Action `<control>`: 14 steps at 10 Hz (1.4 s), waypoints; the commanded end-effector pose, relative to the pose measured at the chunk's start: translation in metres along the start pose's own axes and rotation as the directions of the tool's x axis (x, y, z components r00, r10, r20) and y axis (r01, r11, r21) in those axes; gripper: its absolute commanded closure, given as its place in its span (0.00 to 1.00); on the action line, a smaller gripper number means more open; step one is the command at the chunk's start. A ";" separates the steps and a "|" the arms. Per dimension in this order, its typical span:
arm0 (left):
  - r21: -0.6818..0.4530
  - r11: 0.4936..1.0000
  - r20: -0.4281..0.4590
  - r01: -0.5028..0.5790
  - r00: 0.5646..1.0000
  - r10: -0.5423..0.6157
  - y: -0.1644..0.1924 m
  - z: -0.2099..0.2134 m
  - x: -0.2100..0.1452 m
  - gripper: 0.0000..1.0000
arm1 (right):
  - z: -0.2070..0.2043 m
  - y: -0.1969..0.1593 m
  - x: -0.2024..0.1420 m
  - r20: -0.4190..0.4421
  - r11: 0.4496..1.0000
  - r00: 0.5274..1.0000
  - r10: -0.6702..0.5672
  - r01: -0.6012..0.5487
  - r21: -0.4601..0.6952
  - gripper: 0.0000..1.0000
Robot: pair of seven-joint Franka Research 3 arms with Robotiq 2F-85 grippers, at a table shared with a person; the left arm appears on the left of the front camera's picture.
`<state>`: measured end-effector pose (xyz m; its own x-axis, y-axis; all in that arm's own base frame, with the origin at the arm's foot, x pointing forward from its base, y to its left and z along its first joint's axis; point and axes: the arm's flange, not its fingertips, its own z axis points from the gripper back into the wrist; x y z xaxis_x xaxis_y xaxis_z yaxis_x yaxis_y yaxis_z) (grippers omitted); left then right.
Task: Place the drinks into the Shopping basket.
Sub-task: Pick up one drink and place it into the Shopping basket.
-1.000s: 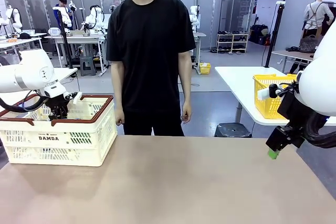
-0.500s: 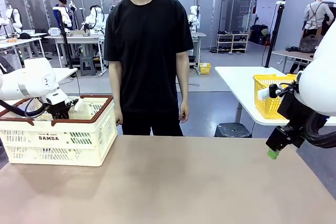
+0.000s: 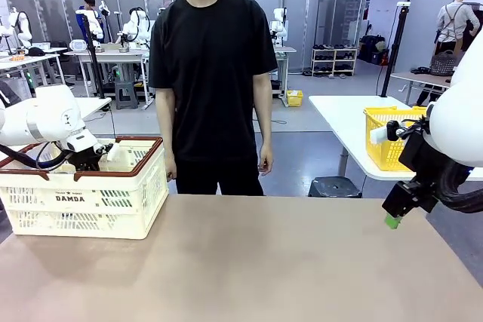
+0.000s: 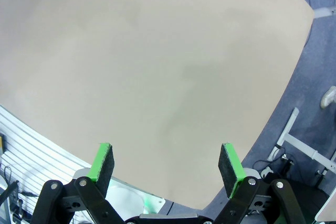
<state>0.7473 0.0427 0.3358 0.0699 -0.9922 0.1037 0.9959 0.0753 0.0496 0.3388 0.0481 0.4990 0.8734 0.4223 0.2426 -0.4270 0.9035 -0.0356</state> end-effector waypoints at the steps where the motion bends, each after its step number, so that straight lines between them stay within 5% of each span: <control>1: 0.000 1.000 0.000 0.000 1.000 0.000 0.000 0.000 0.000 0.43 | -0.001 -0.001 -0.002 0.001 1.000 1.000 0.002 -0.002 0.009 0.00; 11: 0.018 1.000 0.073 -0.014 0.997 0.013 0.018 -0.029 -0.031 0.43 | -0.001 -0.001 -0.002 0.001 1.000 1.000 0.002 -0.002 0.009 0.00; 14: 0.008 1.000 0.074 0.016 0.997 -0.016 0.007 -0.025 -0.027 0.20 | -0.001 -0.001 -0.002 0.001 1.000 1.000 0.002 -0.002 0.009 0.00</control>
<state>0.7512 0.0638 0.3126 0.0852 -0.9874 0.1333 0.9952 0.0910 0.0373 0.3388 0.0481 0.4990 0.8734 0.4223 0.2426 -0.4270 0.9035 -0.0356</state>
